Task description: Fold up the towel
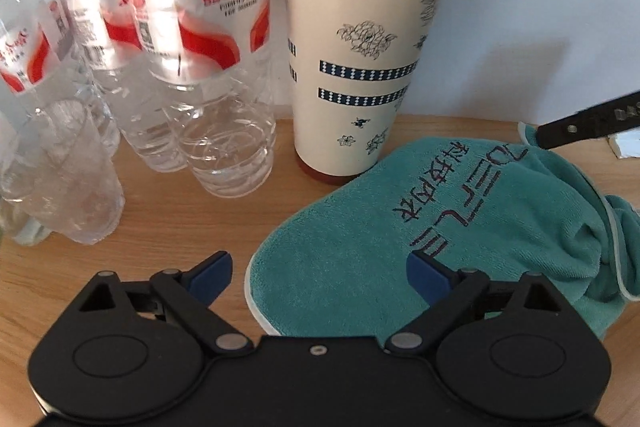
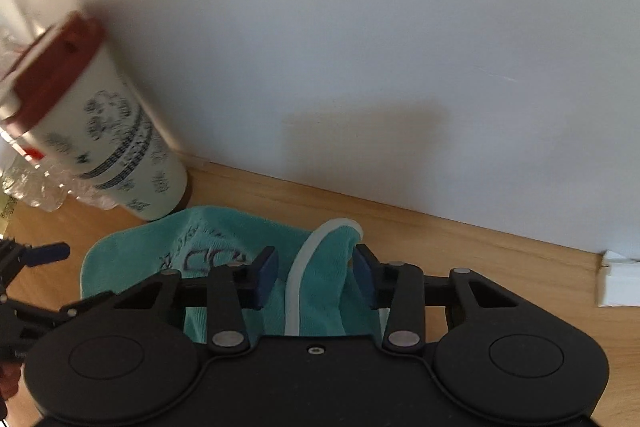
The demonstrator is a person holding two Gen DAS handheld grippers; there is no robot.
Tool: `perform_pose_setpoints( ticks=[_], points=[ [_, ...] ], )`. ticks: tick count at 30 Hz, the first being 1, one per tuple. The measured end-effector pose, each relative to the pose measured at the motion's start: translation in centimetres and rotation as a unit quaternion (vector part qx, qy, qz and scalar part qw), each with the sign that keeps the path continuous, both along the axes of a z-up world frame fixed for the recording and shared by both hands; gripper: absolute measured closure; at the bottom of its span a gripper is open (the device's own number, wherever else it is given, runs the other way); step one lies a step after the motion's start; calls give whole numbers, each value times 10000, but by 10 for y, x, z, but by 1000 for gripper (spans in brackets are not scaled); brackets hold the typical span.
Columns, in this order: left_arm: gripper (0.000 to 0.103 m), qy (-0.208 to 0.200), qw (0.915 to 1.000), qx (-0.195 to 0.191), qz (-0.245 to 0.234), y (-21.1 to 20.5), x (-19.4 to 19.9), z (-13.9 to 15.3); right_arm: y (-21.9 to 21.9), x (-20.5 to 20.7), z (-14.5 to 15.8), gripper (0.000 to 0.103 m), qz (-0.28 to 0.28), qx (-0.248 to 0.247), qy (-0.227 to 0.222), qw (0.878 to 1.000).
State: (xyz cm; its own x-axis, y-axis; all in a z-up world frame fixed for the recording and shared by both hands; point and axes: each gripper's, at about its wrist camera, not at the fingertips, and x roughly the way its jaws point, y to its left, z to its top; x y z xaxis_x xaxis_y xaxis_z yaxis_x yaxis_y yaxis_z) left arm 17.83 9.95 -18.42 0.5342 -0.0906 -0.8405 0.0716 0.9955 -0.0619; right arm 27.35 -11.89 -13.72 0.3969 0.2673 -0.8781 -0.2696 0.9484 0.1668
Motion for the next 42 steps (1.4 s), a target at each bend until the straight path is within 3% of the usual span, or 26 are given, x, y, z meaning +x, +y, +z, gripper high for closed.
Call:
perform_pose_setpoints(
  ticks=[3, 9, 11, 12, 14, 19, 24, 32, 36, 42],
  points=[
    [29, 138, 9998, -118, -9, 5, 5, -7, 5, 10, -8, 57, -97, -155, 83, 9998],
    [33, 75, 9995, -31, -304, 5, 7, -10, 7, 14, -21, 55, -183, -452, 309, 9983],
    [44, 54, 9994, -2, -341, 5, 6, -10, 7, 13, -25, 58, -122, -289, 416, 9986],
    [47, 30, 9993, 64, -373, 4, 5, -9, 8, 13, -26, 67, -120, -295, 398, 9987],
    [64, -19, 9990, 144, -426, 3, 4, -9, 8, 11, -25, 83, -99, -305, 343, 9989],
    [94, -123, 9979, 249, -579, 0, 0, -6, -2, 5, -14, 89, -160, 0, 277, 9995],
    [99, -134, 9992, 166, -353, 4, 0, -2, -17, -5, 12, 91, -228, 531, 100, 9983],
    [99, -675, 9972, -22, -330, 18, -15, 35, -28, -42, 80, 91, 39, 1081, -533, 9927],
    [99, -1029, 9941, -102, -320, 34, -48, 64, -34, -64, 116, 91, 251, 1398, -907, 9857],
    [99, -1447, 9887, 1, -380, 48, -86, 92, -33, -110, 152, 91, 615, 1761, -1076, 9765]
  ],
)
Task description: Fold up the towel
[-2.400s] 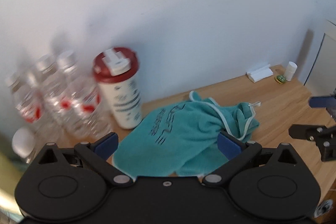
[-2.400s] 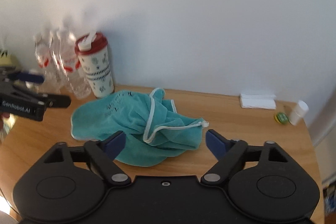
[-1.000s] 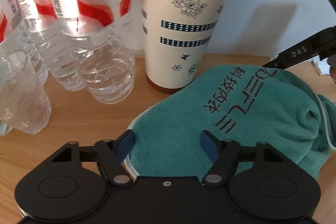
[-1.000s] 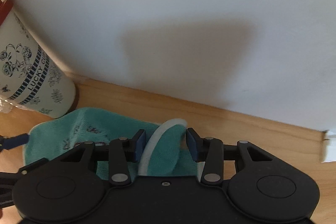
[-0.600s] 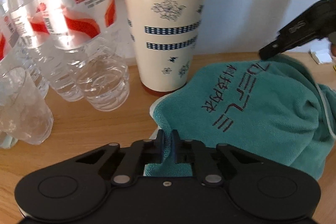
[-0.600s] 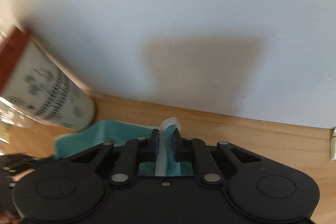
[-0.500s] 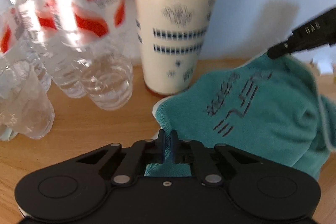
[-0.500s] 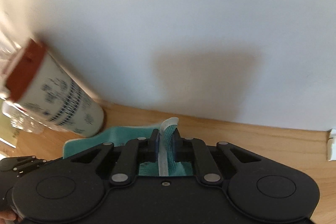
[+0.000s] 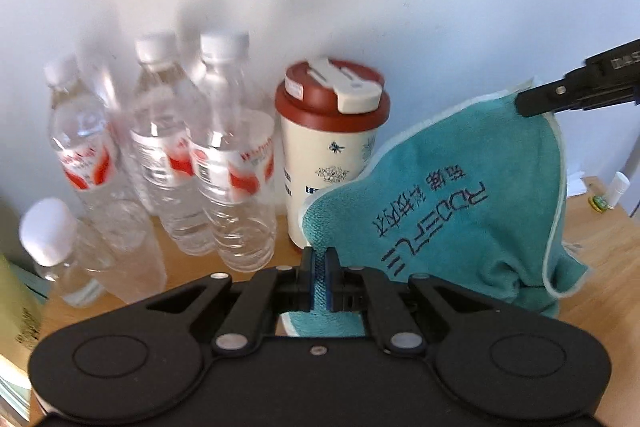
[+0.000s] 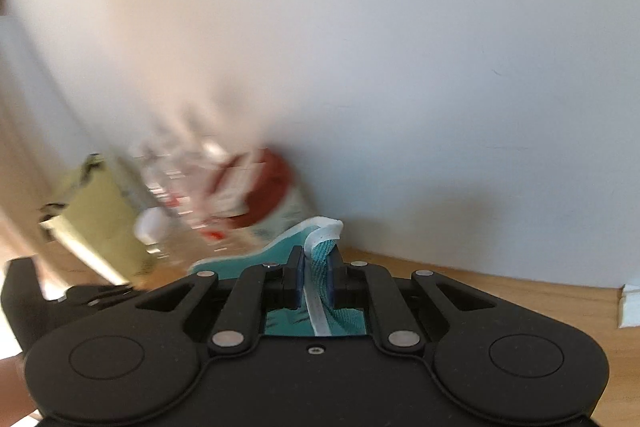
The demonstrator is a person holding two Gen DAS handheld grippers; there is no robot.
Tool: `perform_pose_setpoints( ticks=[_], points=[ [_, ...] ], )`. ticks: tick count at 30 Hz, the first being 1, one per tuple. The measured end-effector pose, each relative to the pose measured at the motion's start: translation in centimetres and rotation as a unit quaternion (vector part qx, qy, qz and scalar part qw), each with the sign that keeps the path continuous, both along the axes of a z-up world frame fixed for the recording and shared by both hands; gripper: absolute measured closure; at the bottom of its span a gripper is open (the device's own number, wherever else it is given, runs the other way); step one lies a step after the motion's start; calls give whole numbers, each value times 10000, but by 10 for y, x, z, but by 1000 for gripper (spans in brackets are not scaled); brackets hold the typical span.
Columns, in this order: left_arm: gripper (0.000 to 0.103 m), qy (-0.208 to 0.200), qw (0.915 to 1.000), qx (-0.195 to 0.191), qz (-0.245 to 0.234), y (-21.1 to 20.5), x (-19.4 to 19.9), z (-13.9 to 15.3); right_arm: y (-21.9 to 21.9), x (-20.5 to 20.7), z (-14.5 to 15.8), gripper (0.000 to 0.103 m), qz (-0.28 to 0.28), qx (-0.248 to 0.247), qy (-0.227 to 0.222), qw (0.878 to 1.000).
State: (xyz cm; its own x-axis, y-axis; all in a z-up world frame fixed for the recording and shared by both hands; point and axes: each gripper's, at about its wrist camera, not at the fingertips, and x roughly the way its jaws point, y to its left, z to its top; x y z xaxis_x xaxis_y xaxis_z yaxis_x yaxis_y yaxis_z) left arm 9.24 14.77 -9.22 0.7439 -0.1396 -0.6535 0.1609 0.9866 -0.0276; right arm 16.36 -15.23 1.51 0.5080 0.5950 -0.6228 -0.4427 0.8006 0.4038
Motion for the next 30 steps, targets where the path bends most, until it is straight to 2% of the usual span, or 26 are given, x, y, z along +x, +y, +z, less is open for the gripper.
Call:
perform_pose_setpoints(
  ticks=[1, 6, 9, 14, 18, 22, 27, 30],
  points=[
    [99, 2, 10000, -1, -1, 0, 1, 7, 5, -13, 4, 91, 155, 67, 15, 9999],
    [99, -90, 9998, 90, 181, 10, -17, -2, 32, -69, 6, 91, 831, 105, 265, 9961],
    [99, -35, 9994, 92, 320, 20, -32, 3, 67, -90, -22, 91, 1090, 179, 638, 9918],
    [99, 126, 9989, 170, 427, 42, -45, -22, 115, -125, -62, 91, 1451, 15, 923, 9851],
    [99, 302, 9975, 169, 624, 63, -49, -45, 141, -139, -88, 91, 1583, -83, 1232, 9796],
    [99, 423, 9968, 226, 632, 76, -47, -60, 169, -156, -112, 91, 1671, -379, 1327, 9762],
    [99, 507, 9967, 330, 543, 84, -49, -66, 176, -164, -122, 91, 1487, -567, 1417, 9770],
    [97, 602, 9965, 338, 479, 88, -52, -67, 187, -163, -133, 87, 1397, -817, 1360, 9774]
  ],
)
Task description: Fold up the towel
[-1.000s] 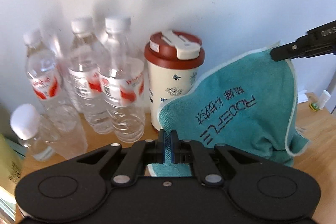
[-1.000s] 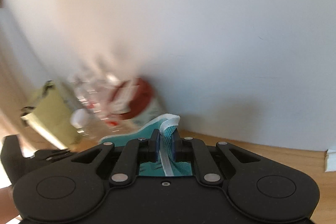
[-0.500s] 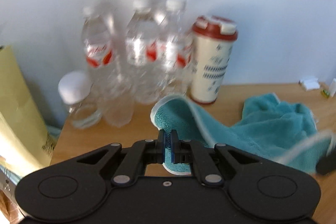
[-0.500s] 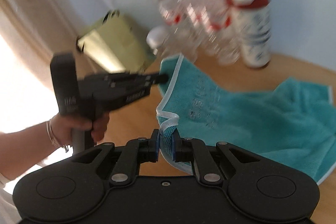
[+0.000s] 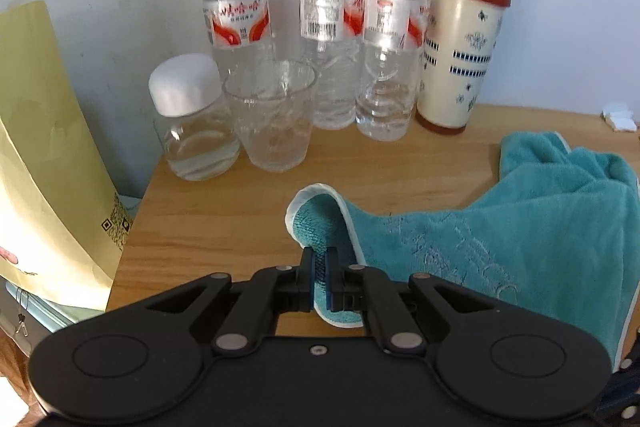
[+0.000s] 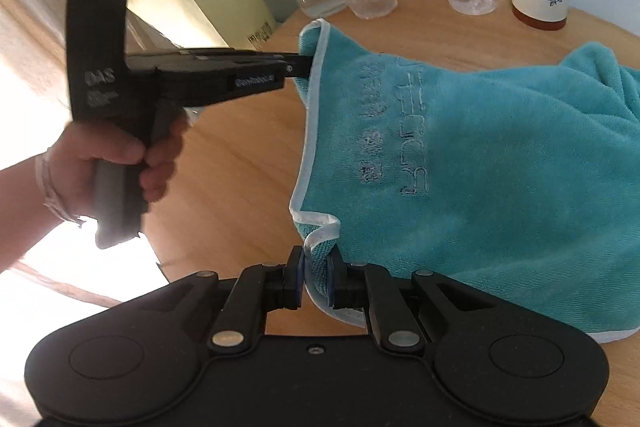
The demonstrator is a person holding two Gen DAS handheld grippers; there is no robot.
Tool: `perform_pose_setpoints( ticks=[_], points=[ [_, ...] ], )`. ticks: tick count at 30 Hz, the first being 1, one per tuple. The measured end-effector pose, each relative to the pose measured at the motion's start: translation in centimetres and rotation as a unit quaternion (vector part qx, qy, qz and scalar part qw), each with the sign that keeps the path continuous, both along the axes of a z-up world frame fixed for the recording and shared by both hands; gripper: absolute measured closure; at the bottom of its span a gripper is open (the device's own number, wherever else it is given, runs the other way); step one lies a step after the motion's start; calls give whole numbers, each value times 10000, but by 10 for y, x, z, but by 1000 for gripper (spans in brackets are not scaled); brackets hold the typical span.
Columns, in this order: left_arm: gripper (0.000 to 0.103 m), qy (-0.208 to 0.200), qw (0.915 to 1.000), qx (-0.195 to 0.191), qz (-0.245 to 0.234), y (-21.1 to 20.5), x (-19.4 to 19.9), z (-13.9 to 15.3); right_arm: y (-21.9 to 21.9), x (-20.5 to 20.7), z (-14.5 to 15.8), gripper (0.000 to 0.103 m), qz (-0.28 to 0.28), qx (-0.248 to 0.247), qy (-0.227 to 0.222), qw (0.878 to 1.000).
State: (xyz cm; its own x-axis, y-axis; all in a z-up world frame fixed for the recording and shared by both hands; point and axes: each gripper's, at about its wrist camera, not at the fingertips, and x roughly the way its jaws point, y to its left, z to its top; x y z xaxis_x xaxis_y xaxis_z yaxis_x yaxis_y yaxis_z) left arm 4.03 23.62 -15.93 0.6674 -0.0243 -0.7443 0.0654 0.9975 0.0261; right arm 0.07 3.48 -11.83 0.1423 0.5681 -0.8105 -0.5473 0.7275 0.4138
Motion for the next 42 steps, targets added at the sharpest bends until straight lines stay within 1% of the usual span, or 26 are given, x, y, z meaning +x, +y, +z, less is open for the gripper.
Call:
perform_pose_setpoints(
  ticks=[1, 3, 5, 6, 8, 10, 14, 17, 19, 21, 23, 24, 26, 27, 29, 31, 36, 38, 39, 40, 41, 42],
  points=[
    [96, 19, 10000, 14, 8, 1, 0, 0, 3, -1, -3, 86, 2, -75, -49, 10000],
    [88, 88, 9999, 40, 37, 4, -2, 1, -1, -3, -1, 76, -71, -185, -137, 9997],
    [67, 84, 9999, -21, 108, 7, -6, 4, -15, -5, 11, 72, -187, -181, -237, 9994],
    [64, 66, 9999, -19, 151, 9, -8, 8, -23, -6, 17, 63, -261, -136, -296, 9991],
    [63, 55, 9999, -14, 135, 10, -12, 14, -41, -6, 32, 50, -557, -226, -519, 9968],
    [62, 38, 9999, -41, 114, 11, -14, 21, -63, -4, 46, 50, -835, -296, -710, 9935],
    [56, -69, 9999, -113, 28, 7, -16, 40, -109, 10, 66, 50, -1438, -443, -954, 9840],
    [54, -75, 9995, -312, -69, -3, -12, 50, -145, 29, 74, 50, -2084, -665, -1120, 9693],
    [54, 32, 9986, -514, -155, -12, -10, 53, -172, 42, 78, 50, -2475, -799, -1109, 9592],
    [53, 153, 9981, -543, -258, -23, -12, 52, -195, 54, 79, 50, -2835, -928, -1161, 9474],
    [52, 304, 9971, -607, -345, -31, -15, 48, -217, 71, 74, 50, -3099, -1094, -1110, 9379],
    [52, 475, 9955, -672, -473, -39, -19, 43, -222, 81, 66, 50, -3200, -1160, -1039, 9345],
    [52, 625, 9941, -687, -554, -49, -24, 36, -238, 96, 55, 50, -3317, -1231, -889, 9311],
    [52, 730, 9927, -679, -671, -58, -27, 30, -243, 102, 51, 51, -3353, -1256, -827, 9300],
    [52, 783, 9918, -640, -777, -69, -30, 25, -253, 113, 42, 51, -3395, -1259, -673, 9297],
    [52, 889, 9910, -652, -755, -84, -30, 16, -263, 129, 28, 51, -3381, -1206, -335, 9327],
    [53, 989, 9923, -561, -486, -97, -30, 2, -262, 143, 15, 52, -3050, -895, 45, 9481],
    [53, 1054, 9922, -504, -438, -98, -31, -1, -257, 149, 8, 54, -3058, -916, 228, 9474],
    [54, 1088, 9919, -520, -397, -99, -31, -3, -257, 150, 7, 63, -3096, -880, 297, 9463],
    [61, 1104, 9917, -543, -379, -99, -31, -4, -258, 152, 5, 72, -3075, -742, 358, 9480],
    [72, 1142, 9914, -522, -379, -101, -30, -6, -258, 153, 4, 86, -3041, -581, 457, 9498],
    [80, 1181, 9910, -500, -378, -104, -29, -7, -258, 153, 4, 95, -3044, -541, 528, 9495]
  ],
)
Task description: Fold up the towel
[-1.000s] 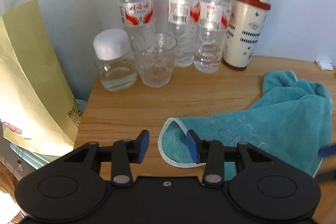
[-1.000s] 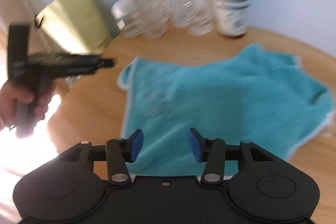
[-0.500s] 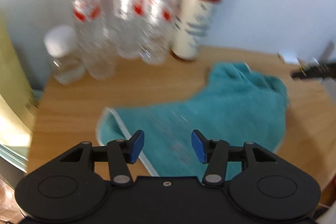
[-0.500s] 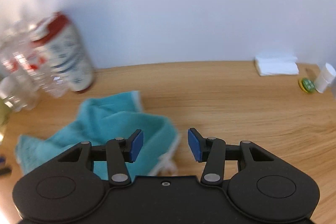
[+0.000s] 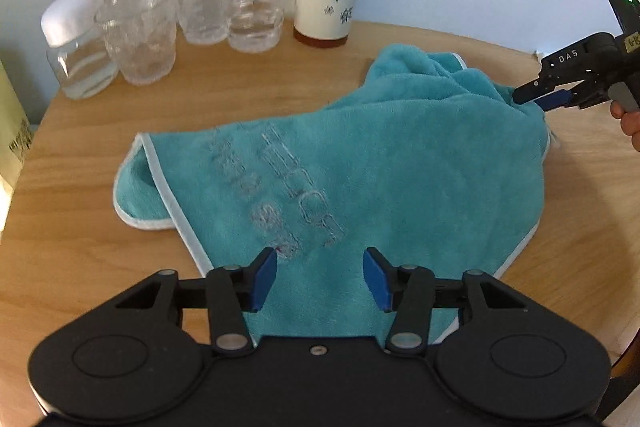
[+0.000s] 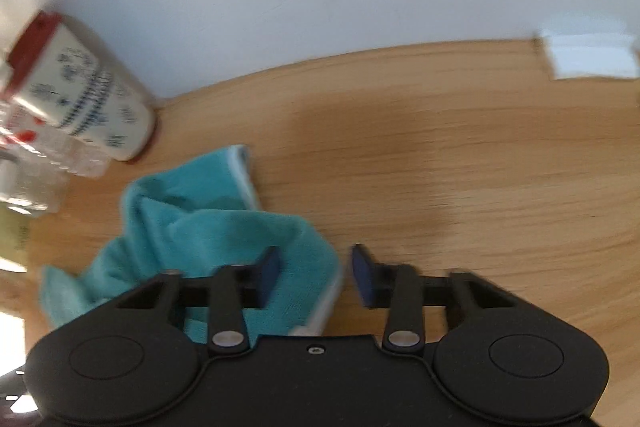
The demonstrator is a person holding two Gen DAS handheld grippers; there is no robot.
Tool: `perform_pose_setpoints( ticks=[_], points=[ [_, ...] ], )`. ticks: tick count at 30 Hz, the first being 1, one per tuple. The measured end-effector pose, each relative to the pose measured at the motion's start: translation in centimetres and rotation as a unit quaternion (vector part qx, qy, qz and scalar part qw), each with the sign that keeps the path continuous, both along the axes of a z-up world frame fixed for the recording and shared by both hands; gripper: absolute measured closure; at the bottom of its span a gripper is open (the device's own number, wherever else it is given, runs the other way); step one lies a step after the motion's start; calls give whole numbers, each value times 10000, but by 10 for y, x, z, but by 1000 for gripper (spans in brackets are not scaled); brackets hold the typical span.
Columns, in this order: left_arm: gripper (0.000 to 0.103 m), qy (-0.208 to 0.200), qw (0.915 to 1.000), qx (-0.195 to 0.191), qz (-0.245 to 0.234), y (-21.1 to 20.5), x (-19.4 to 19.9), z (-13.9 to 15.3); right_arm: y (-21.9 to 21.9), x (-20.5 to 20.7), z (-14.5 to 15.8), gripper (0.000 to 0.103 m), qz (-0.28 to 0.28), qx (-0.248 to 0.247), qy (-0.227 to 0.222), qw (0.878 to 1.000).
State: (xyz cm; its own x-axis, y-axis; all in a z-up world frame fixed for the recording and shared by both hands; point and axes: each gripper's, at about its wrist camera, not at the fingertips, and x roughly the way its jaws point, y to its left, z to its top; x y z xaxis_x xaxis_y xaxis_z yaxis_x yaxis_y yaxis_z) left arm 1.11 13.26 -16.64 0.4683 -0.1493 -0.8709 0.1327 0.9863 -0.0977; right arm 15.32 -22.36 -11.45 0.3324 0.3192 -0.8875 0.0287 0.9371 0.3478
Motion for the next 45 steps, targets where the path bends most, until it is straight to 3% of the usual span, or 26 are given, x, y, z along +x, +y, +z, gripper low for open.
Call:
perform_pose_setpoints(
  ticks=[1, 2, 7, 12, 18, 24, 30, 34, 36, 39, 43, 45],
  points=[
    [97, 11, 9999, 139, -17, -3, 1, -1, 0, 0, -1, 95, 3, 25, 26, 10000],
    [98, 107, 9984, 548, -19, -10, 3, -6, -1, 0, -1, 95, 11, 43, 36, 10000],
    [99, 205, 9992, 341, 8, -8, 2, -8, -9, -12, 10, 97, -119, -73, -176, 9997],
    [100, 201, 9982, 513, -217, -13, -2, -8, -10, -35, 31, 97, -180, -346, -556, 9977],
    [100, 297, 9963, 643, -478, -16, -5, -7, -11, -93, 52, 97, -224, -867, -853, 9923],
    [100, 326, 9938, 755, -747, -14, -17, -8, 3, -155, 47, 97, -249, -1621, -532, 9850],
    [100, 363, 9919, 791, -921, -11, -21, -8, 15, -188, 21, 97, -28, -1639, 10, 9865],
    [100, 396, 9915, 815, -939, -13, -19, -8, 17, -185, 27, 90, 171, -1700, -217, 9851],
    [100, 466, 9929, 720, -825, -10, -17, -7, 12, -179, 36, 80, 217, -1708, -367, 9844],
    [94, 451, 9954, 593, -594, -5, -14, -2, 5, -169, 51, 72, 279, -1746, -603, 9824],
    [59, 302, 9976, 552, -303, 2, -13, 7, -9, -143, 68, 58, 229, -1518, -839, 9846],
    [59, 196, 9983, 534, -160, 5, -13, 9, -17, -122, 69, 58, 244, -1293, -875, 9874]
  ],
)
